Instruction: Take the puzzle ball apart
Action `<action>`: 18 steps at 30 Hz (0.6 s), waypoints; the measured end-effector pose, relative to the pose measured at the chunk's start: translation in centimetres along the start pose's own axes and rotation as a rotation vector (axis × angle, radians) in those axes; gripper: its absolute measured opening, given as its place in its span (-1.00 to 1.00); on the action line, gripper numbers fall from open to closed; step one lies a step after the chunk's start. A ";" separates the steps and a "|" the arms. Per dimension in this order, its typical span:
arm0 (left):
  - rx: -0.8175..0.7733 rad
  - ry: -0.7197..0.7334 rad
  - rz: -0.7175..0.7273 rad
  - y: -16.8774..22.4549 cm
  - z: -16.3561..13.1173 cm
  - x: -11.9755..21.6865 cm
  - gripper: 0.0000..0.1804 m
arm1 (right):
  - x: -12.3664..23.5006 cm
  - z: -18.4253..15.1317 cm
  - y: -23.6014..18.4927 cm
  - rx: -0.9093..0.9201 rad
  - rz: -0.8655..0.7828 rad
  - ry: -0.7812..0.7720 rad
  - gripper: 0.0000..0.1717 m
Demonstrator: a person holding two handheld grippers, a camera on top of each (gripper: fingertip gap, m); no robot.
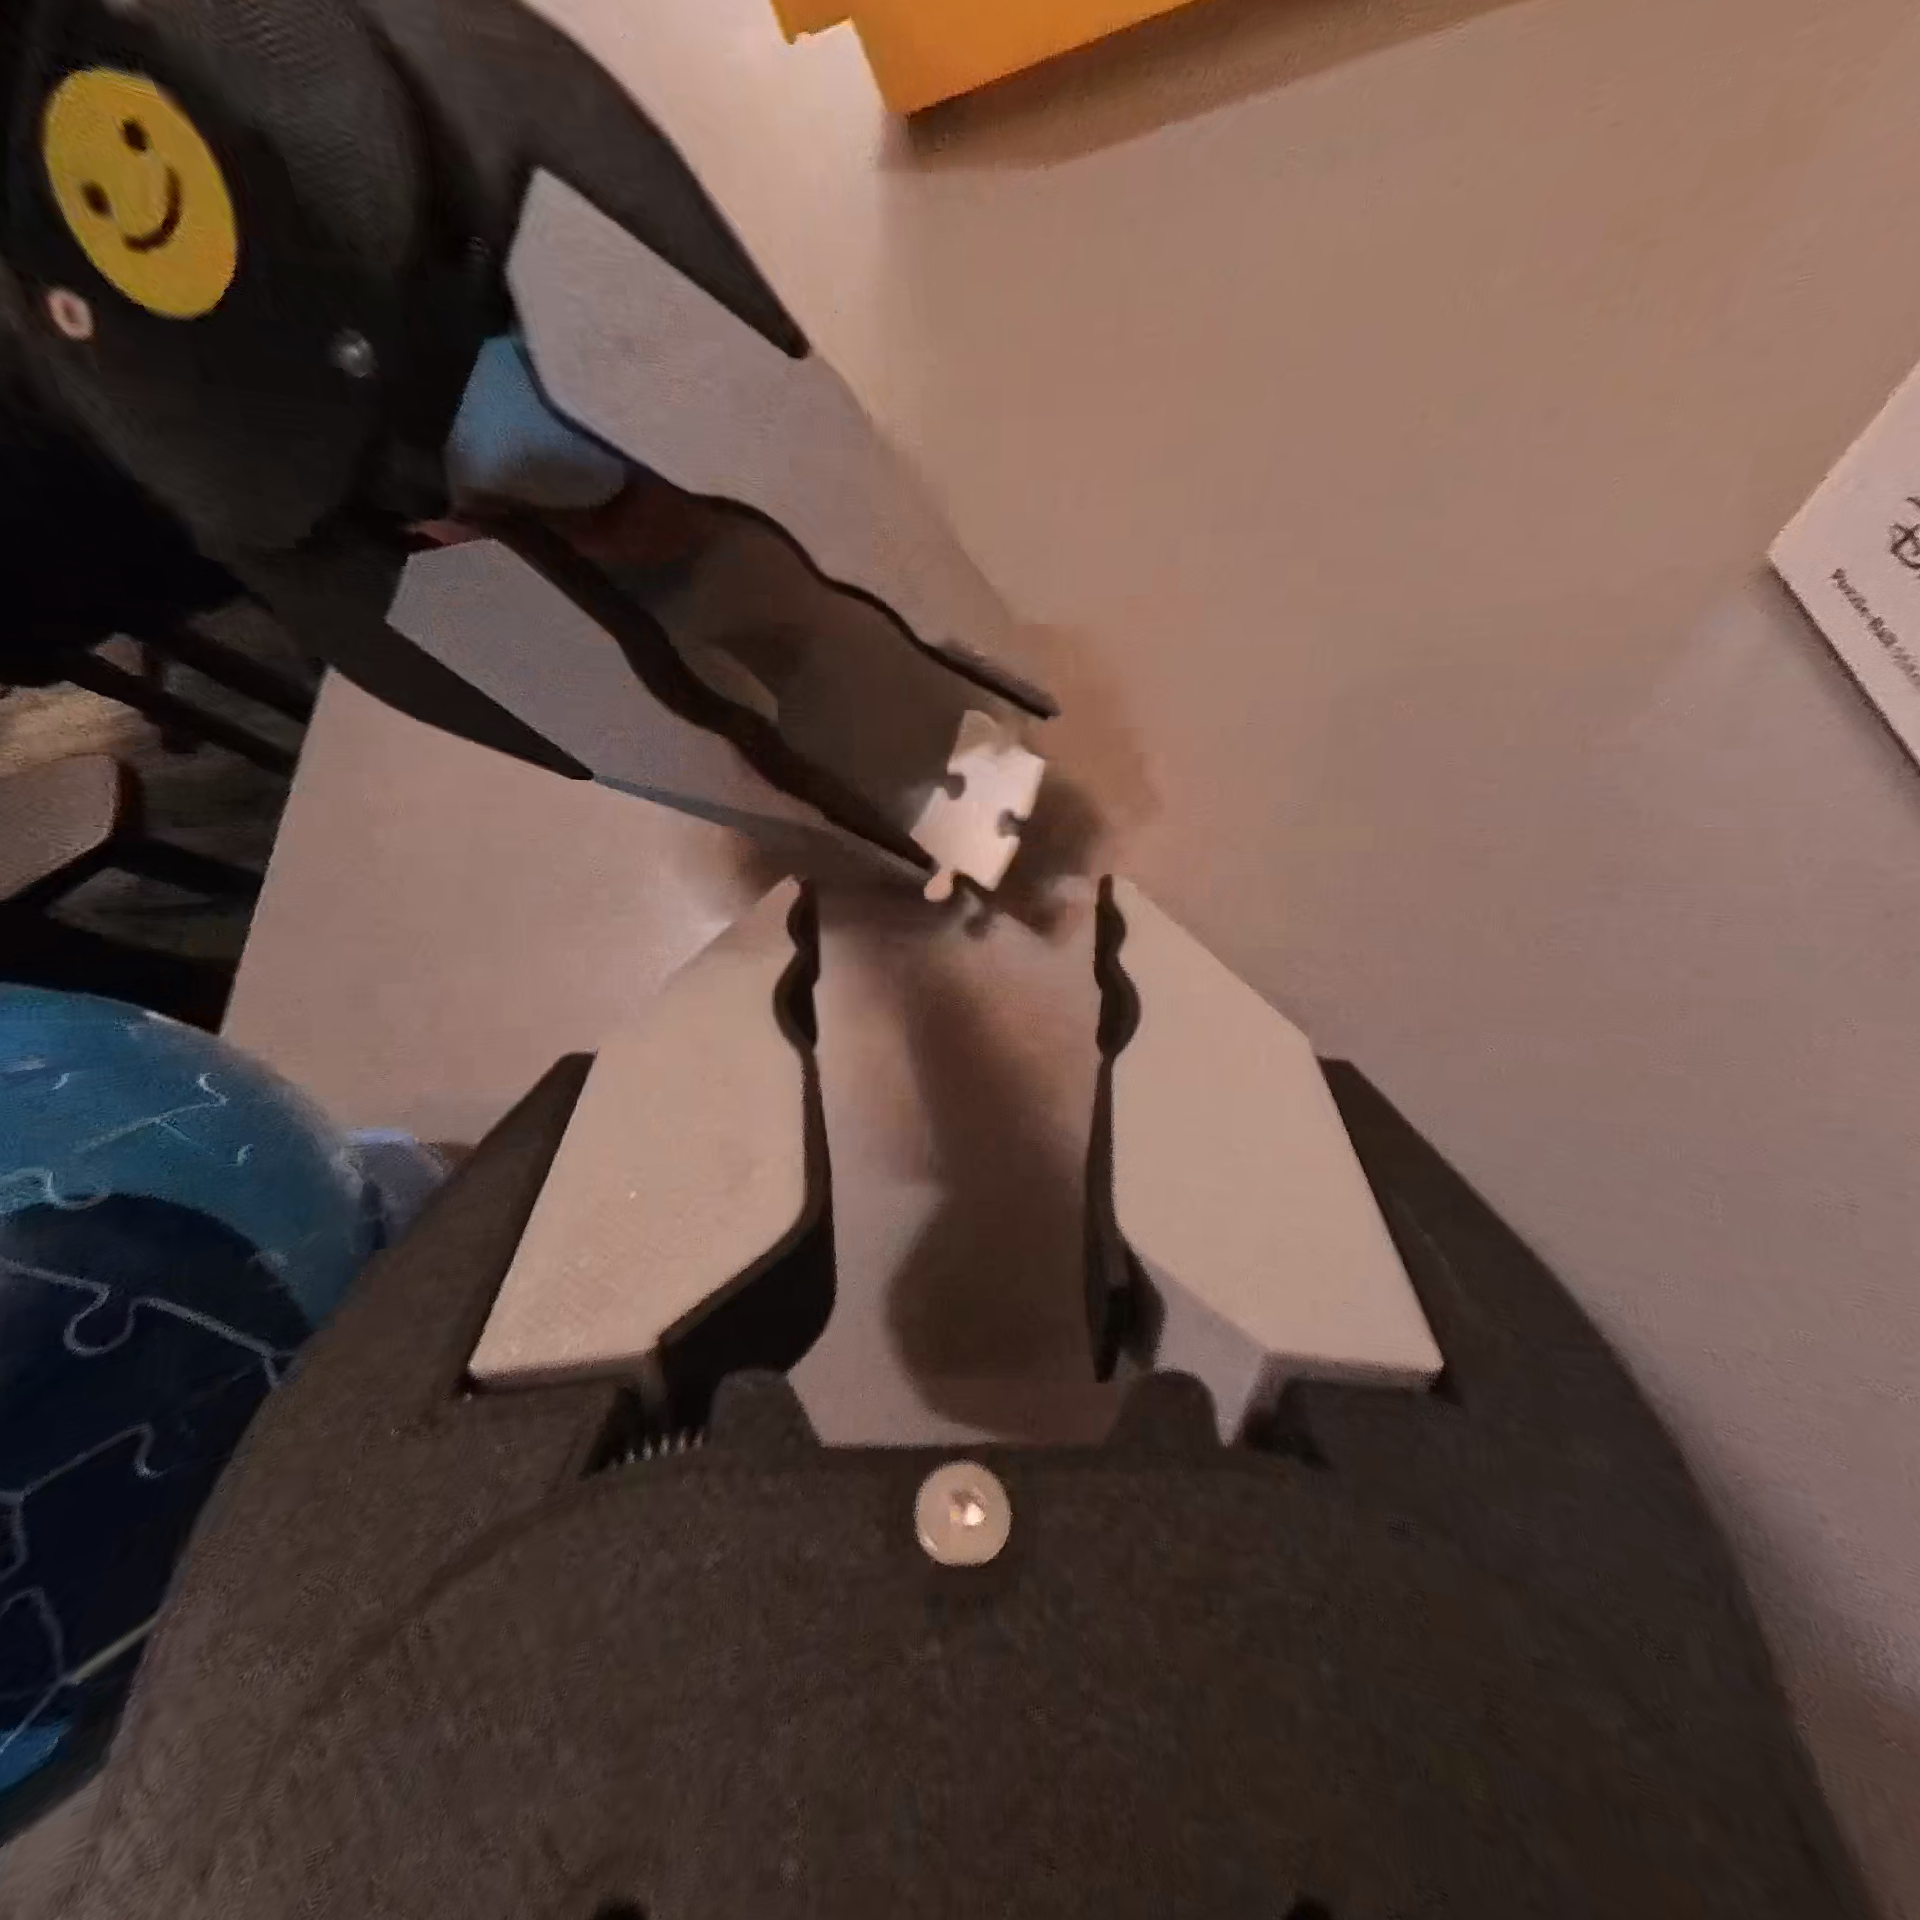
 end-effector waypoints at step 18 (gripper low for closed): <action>-0.362 0.349 0.171 0.3 3.3 2.8 -0.63 | 3.5 1.8 -1.1 -0.196 0.319 0.315 -0.78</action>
Point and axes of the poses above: each gripper's, where its closed fingertips meet, x back along the fingers, z out of its top, y = z × x across the jaws, the point moved 10 cm from there along x, back along the fingers, and after that the axes turned 8 degrees about y, right-handed, at the moved point
